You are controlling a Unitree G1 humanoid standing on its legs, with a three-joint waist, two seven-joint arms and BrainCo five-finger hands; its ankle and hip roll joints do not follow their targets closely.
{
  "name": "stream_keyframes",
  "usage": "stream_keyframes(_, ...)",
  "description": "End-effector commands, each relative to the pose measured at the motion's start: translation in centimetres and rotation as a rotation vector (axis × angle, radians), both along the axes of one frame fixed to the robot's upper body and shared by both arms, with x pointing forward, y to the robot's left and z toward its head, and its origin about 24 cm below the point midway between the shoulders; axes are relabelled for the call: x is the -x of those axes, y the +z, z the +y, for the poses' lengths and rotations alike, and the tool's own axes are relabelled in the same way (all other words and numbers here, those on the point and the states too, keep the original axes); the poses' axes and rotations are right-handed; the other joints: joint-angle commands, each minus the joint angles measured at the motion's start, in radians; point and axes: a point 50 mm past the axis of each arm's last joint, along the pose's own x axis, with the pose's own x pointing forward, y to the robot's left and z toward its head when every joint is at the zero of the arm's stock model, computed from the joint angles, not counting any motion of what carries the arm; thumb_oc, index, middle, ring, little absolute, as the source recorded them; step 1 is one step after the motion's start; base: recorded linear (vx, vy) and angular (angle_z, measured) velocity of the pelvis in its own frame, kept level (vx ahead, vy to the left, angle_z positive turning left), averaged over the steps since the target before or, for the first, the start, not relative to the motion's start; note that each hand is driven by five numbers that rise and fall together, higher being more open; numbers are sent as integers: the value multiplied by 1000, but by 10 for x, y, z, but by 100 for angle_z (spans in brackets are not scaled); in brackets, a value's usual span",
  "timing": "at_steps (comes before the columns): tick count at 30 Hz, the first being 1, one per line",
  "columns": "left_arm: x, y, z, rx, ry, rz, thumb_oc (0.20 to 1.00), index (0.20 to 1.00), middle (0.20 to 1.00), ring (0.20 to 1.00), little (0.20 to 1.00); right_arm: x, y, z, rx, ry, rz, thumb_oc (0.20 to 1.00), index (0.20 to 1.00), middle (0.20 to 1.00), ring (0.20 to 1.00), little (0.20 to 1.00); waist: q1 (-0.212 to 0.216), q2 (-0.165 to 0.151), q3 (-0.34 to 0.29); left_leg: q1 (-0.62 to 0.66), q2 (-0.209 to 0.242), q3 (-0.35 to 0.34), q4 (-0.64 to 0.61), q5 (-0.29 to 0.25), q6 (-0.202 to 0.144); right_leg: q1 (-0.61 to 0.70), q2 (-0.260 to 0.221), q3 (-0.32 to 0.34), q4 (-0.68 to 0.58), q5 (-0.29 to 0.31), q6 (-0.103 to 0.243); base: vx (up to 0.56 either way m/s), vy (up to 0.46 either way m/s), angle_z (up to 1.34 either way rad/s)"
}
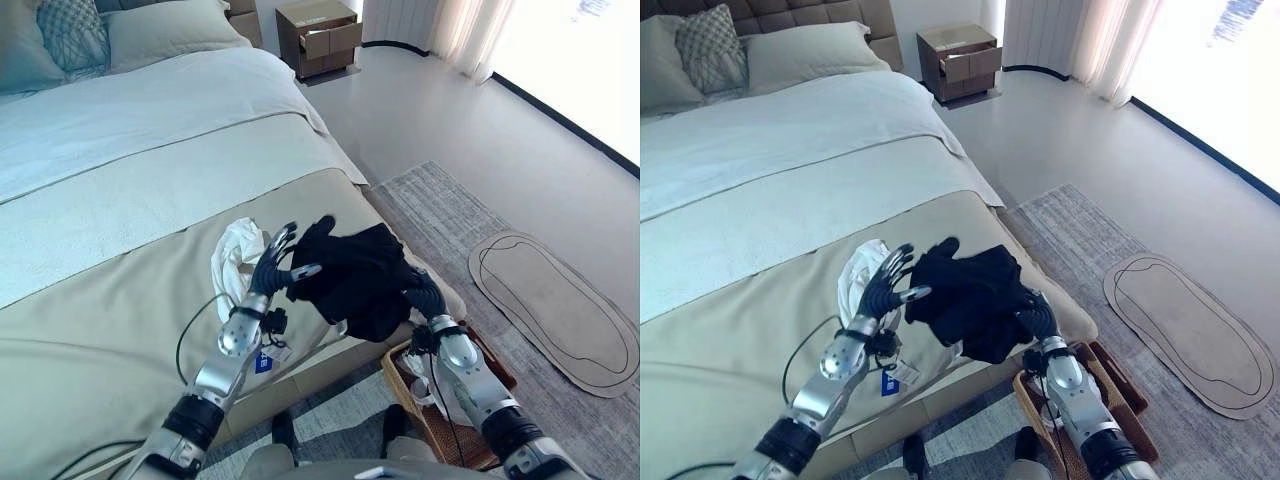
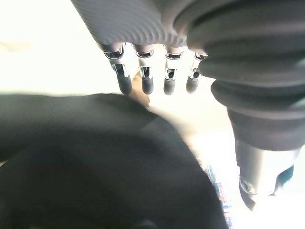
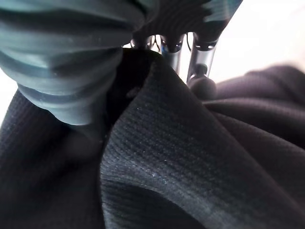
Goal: Pick up clothes into the bucket
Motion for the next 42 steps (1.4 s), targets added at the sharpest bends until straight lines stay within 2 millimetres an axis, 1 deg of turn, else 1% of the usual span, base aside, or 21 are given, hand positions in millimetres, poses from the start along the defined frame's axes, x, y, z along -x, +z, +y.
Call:
stream_keyframes(1, -8, 21, 15, 34, 9, -109, 1000, 1000, 1000, 1000, 1000, -11, 35, -10, -72, -67, -187, 200, 200, 200, 200, 200, 9, -39, -11, -17, 6, -15, 62, -57, 2, -18, -60, -33, 83, -15, 55, 0, 0, 0)
stream_keyframes(2, -7, 21, 15, 34, 9, -108, 1000, 1000, 1000, 1000, 1000, -11, 35, -10, -72, -67, -187, 200, 200, 200, 200, 200, 9, -39, -11, -17, 6, -15, 62, -57, 2, -18, -60, -33, 83, -15, 55, 0, 0, 0)
stream_keyframes(5, -5, 19, 21, 61, 38, -97, 1000, 1000, 1000, 1000, 1000, -9, 33, -27, -76, -166, -184, 200, 200, 200, 200, 200, 10, -40, -9, -22, 4, -17, 65, -58, 3, -20, -62, -35, 84, -15, 55, 0, 0, 0)
stream_keyframes(7, -3, 15, 24, 89, 65, -81, 1000, 1000, 1000, 1000, 1000, -6, 31, -39, -88, -237, -182, 200, 200, 200, 200, 200, 10, -40, -6, -25, 2, -16, 71, -62, 5, -21, -64, -34, 85, -15, 55, 0, 0, 0)
stream_keyframes(8, 0, 11, 29, 108, 94, -63, 1000, 1000, 1000, 1000, 1000, -2, 29, -52, -95, -309, -179, 200, 200, 200, 200, 200, 9, -41, -3, -28, 1, -13, 82, -69, 8, -20, -66, -32, 84, -14, 55, 0, 0, 0)
stream_keyframes(10, 1, 9, 31, 116, 105, -58, 1000, 1000, 1000, 1000, 1000, 0, 29, -58, -96, -338, -180, 200, 200, 200, 200, 200, 9, -42, -1, -30, 1, -13, 88, -73, 10, -20, -66, -29, 84, -13, 55, 0, 0, 0)
stream_keyframes(11, 4, 7, 36, 134, 126, -51, 1000, 1000, 1000, 1000, 1000, 7, 28, -73, -114, -418, -190, 200, 200, 200, 200, 200, 4, -44, 1, -33, -1, -11, 97, -78, 12, -23, -66, -26, 84, -12, 55, 0, 0, 0)
stream_keyframes(12, 4, 7, 36, 134, 126, -51, 1000, 1000, 1000, 1000, 1000, 7, 28, -73, -115, -418, -189, 200, 200, 200, 200, 200, 5, -44, 1, -34, -1, -11, 98, -79, 12, -23, -66, -25, 84, -12, 55, -5, -12, -3)
stream_keyframes(13, 5, 6, 37, 134, 131, -48, 1000, 1000, 1000, 1000, 1000, 11, 27, -79, -120, -448, -191, 200, 200, 200, 200, 200, 3, -44, 2, -35, -1, -11, 100, -80, 12, -24, -66, -22, 85, -13, 55, -1, -4, -3)
stream_keyframes(14, 7, 6, 43, 133, 151, -48, 1000, 1000, 1000, 1000, 1000, 20, 29, -92, -118, -517, -213, 200, 200, 200, 200, 200, -4, -45, 3, -37, -1, -7, 101, -81, 12, -27, -65, -20, 86, -14, 56, 0, -8, -4)
stream_keyframes(16, 9, 5, 44, 137, 154, -49, 1000, 1000, 1000, 1000, 1000, 24, 29, -98, -117, -543, -218, 200, 200, 200, 200, 200, -6, -45, 2, -38, 0, -5, 101, -82, 12, -31, -66, -17, 88, -15, 56, 0, 0, 0)
stream_keyframes(17, 10, 6, 50, 139, 175, -57, 1000, 1000, 1000, 1000, 1000, 34, 28, -111, -121, -617, -227, 200, 200, 200, 200, 200, -13, -45, 6, -42, -1, -5, 105, -83, 12, -35, -64, -12, 90, -16, 56, 0, 0, 0)
stream_keyframes(19, 12, 5, 52, 138, 188, -55, 1000, 1000, 1000, 1000, 1000, 39, 29, -116, -122, -645, -235, 200, 200, 200, 200, 200, -17, -44, 7, -43, -1, -3, 105, -84, 12, -38, -65, -10, 91, -17, 56, -6, -4, -4)
stream_keyframes(22, 16, 2, 59, 153, 226, -46, 1000, 1000, 1000, 1000, 1000, 54, 27, -132, -170, -746, -259, 200, 200, 200, 200, 200, -27, -43, 4, -37, 1, 5, 99, -84, 12, -38, -61, -5, 90, -17, 56, 0, 0, 0)
stream_keyframes(23, 20, -1, 65, 164, 254, -36, 1000, 1000, 1000, 1000, 1000, 65, 27, -142, -193, -805, -280, 200, 200, 200, 200, 200, -36, -44, -1, -32, 3, 9, 94, -84, 12, -37, -58, -1, 88, -17, 56, 17, -16, -7)
stream_keyframes(25, 21, -3, 67, 167, 264, -32, 1000, 1000, 1000, 1000, 1000, 69, 28, -147, -193, -831, -291, 200, 200, 200, 200, 200, -39, -44, -4, -29, 5, 12, 89, -84, 11, -37, -57, 0, 87, -17, 56, 12, -9, -17)
stream_keyframes(26, 23, -5, 71, 169, 286, -26, 1000, 1000, 1000, 1000, 1000, 77, 30, -156, -201, -876, -321, 200, 200, 200, 200, 200, -47, -45, -10, -24, 7, 16, 87, -85, 10, -37, -55, 2, 85, -17, 57, 8, -6, -18)
stream_keyframes(30, 26, -7, 78, 170, 324, -25, 1000, 1000, 1000, 1000, 1000, 90, 39, -168, -199, -923, -382, 200, 200, 200, 200, 200, -58, -47, -18, -14, 11, 22, 80, -86, 8, -36, -52, 6, 83, -18, 57, 5, -4, -4)
stream_keyframes(34, 27, -7, 84, 169, 363, -31, 1000, 1000, 1000, 1000, 1000, 97, 42, -173, -201, -946, -410, 200, 200, 200, 200, 200, -66, -49, -23, -6, 13, 27, 76, -88, 7, -34, -48, 12, 83, -19, 57, 11, -6, -8)
stream_keyframes(38, 26, -6, 88, 173, 399, -45, 1000, 1000, 1000, 1000, 1000, 101, 42, -173, -200, -943, -414, 200, 200, 200, 200, 200, -73, -53, -27, 3, 15, 33, 72, -88, 6, -32, -45, 19, 82, -19, 56, 1, -6, -5)
stream_keyframes(42, 24, -4, 92, 164, 422, -57, 1000, 1000, 1000, 1000, 1000, 100, 34, -169, -189, -921, -364, 200, 200, 200, 200, 200, -76, -55, -27, 9, 16, 38, 64, -85, 5, -31, -42, 22, 81, -18, 57, -4, -4, -3)
